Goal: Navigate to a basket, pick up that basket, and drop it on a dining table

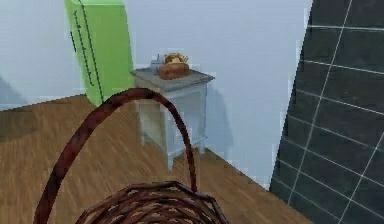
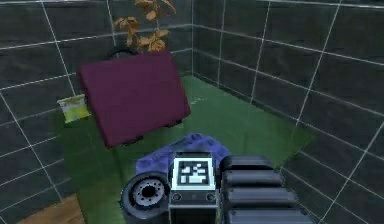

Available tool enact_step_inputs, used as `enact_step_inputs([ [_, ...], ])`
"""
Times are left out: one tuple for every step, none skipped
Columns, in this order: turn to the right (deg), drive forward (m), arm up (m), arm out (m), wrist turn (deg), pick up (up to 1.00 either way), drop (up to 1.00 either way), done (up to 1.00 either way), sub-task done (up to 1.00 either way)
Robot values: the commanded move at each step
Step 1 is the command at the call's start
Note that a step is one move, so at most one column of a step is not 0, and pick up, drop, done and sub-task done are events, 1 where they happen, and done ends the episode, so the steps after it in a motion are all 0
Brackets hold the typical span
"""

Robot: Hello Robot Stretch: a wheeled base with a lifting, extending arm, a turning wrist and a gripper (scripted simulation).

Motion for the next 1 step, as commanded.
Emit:
enact_step_inputs([
  [0.0,0.20,0.00,0.00,0.0,0.00,0.00,0.00,0.00],
])
